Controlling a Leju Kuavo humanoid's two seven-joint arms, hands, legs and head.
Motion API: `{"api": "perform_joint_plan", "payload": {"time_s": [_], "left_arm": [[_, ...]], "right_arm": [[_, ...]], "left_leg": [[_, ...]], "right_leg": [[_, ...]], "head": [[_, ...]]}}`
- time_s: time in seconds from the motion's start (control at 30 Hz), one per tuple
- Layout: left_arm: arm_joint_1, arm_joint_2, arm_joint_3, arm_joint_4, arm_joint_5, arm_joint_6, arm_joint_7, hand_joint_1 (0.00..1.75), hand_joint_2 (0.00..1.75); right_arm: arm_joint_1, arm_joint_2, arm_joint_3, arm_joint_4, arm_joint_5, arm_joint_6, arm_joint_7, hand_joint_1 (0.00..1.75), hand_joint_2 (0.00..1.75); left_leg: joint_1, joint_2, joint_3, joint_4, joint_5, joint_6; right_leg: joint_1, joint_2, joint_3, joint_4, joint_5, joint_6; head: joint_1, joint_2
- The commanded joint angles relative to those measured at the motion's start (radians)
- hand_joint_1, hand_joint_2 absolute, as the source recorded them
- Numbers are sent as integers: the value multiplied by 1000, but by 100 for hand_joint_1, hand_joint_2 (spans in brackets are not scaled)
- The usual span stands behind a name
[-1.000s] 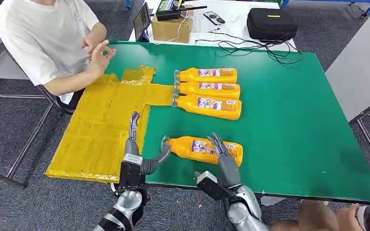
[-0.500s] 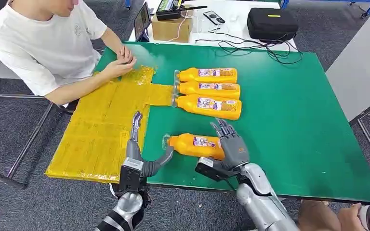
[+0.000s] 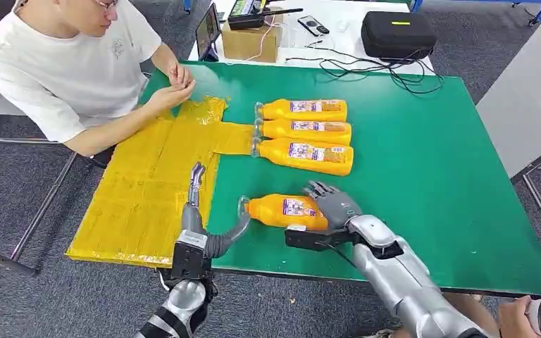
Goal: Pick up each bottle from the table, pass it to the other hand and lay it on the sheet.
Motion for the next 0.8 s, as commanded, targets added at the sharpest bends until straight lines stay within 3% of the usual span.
{"api": "perform_joint_plan", "payload": {"time_s": [0.03,0.17,0.2,0.53,0.6,0.73,0.8], "left_arm": [[-36,21,34,47,-14,-7,5,0,175],[-36,21,34,47,-14,-7,5,0,175],[-36,21,34,47,-14,-7,5,0,175],[-36,21,34,47,-14,-7,5,0,175],[-40,21,36,56,-16,-4,5,0,175],[-62,11,53,85,-13,-2,5,0,175],[-55,14,57,69,-10,-10,5,0,175]], "right_arm": [[-149,-99,180,135,-11,185,3,175,175],[-149,-99,180,135,-11,185,3,175,175],[-149,-99,180,135,-11,185,3,175,175],[-149,-99,180,135,-11,185,3,175,175],[-165,-107,220,139,-10,224,16,175,175],[-215,-74,257,174,-38,246,17,175,175],[-207,-59,243,181,-98,199,-14,175,175]], "left_leg": [[0,1,2,0,-1,-1],[1,1,8,0,-3,-2],[0,-1,2,0,0,0],[0,-1,5,0,-2,-1],[0,0,6,0,-2,-1],[0,1,5,1,-2,-1],[0,2,4,1,-1,-1]], "right_leg": [[0,0,2,0,-1,-2],[1,0,8,0,-2,-4],[1,-1,3,-1,0,-1],[1,0,5,0,-1,-2],[1,1,6,-1,-1,-2],[0,1,5,0,-1,-2],[0,2,4,0,0,-2]], "head": [[0,0],[0,0],[0,0],[0,0],[0,0],[0,0],[0,0]]}}
